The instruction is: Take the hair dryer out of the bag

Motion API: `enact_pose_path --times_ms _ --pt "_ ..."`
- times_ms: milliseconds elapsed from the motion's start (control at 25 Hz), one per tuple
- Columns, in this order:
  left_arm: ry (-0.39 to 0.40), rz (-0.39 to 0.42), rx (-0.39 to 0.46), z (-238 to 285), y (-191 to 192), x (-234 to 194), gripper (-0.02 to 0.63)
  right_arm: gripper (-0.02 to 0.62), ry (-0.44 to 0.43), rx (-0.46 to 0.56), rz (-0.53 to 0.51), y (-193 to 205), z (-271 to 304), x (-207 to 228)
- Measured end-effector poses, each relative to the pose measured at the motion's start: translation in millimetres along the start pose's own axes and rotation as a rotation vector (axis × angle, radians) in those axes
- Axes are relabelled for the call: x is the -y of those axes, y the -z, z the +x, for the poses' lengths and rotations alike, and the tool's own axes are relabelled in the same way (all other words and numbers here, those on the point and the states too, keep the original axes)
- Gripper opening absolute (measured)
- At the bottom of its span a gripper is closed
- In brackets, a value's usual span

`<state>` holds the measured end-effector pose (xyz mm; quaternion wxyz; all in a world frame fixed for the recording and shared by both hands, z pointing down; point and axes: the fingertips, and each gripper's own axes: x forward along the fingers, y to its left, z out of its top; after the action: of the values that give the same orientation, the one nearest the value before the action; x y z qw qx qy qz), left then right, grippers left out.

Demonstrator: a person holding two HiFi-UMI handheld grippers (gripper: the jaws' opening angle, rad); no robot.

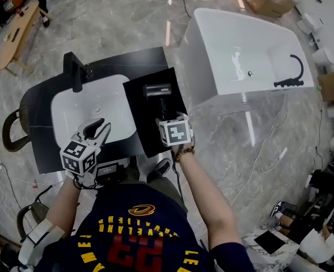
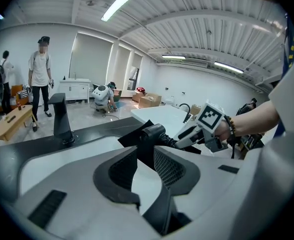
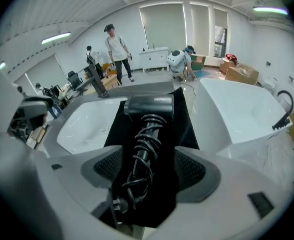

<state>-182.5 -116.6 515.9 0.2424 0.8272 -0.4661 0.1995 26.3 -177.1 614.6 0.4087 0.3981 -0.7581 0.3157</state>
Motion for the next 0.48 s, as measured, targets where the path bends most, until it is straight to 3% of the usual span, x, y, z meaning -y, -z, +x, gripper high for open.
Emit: enact_pose_path --times_ms 160,320,480 --pt "0.007 0.009 0.012 -6 -9 6 0.103 0.302 -0.079 0.16 0.069 -11 -48 -3" --pt "0.063 0.039 0.049 -17 -37 37 0.103 0.302 -0.112 0.327 0.124 -18 -104 -11" --pt "0.161 0.064 0.097 -25 -67 88 0.103 0.301 -0.267 0.506 0.106 -25 -164 -49"
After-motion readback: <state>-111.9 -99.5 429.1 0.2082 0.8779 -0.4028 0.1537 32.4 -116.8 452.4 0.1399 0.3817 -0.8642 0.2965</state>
